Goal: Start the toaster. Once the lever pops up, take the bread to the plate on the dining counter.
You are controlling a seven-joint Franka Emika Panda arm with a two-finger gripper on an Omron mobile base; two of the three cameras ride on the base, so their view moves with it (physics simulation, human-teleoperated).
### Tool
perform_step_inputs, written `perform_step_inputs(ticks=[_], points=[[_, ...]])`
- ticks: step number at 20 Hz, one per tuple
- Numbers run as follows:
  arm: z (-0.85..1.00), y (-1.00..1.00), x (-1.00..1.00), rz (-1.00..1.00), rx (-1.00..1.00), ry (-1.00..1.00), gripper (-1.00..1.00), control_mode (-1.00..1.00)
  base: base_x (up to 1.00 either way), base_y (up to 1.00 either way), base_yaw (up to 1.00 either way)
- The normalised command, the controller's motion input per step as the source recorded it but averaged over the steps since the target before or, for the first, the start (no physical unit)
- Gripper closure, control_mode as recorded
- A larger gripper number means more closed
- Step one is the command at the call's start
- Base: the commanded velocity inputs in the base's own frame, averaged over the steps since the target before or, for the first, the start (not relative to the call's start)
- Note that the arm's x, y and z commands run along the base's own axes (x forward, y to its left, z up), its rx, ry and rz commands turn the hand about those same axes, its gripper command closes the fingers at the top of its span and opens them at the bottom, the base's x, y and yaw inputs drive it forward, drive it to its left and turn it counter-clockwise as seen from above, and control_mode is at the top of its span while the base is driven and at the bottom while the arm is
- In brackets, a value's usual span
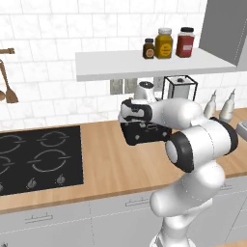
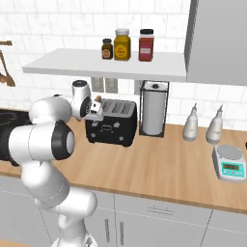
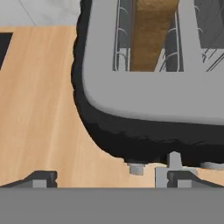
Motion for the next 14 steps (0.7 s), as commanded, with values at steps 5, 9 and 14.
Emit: perform_step_inputs(ticks=[5,9,14], points=[[-0.20,0.00,0.34,0.00,0.00,0.00,-1.00,-1.00,0.00,0.00,0.00],[-0.59,0.00,-0.02,0.00,0.00,0.00,-1.00,-1.00,0.00,0.00,0.00],[-0.77,0.00,-0.23,0.00,-0.01,0.01,-1.00,-1.00,0.00,0.00,0.00]])
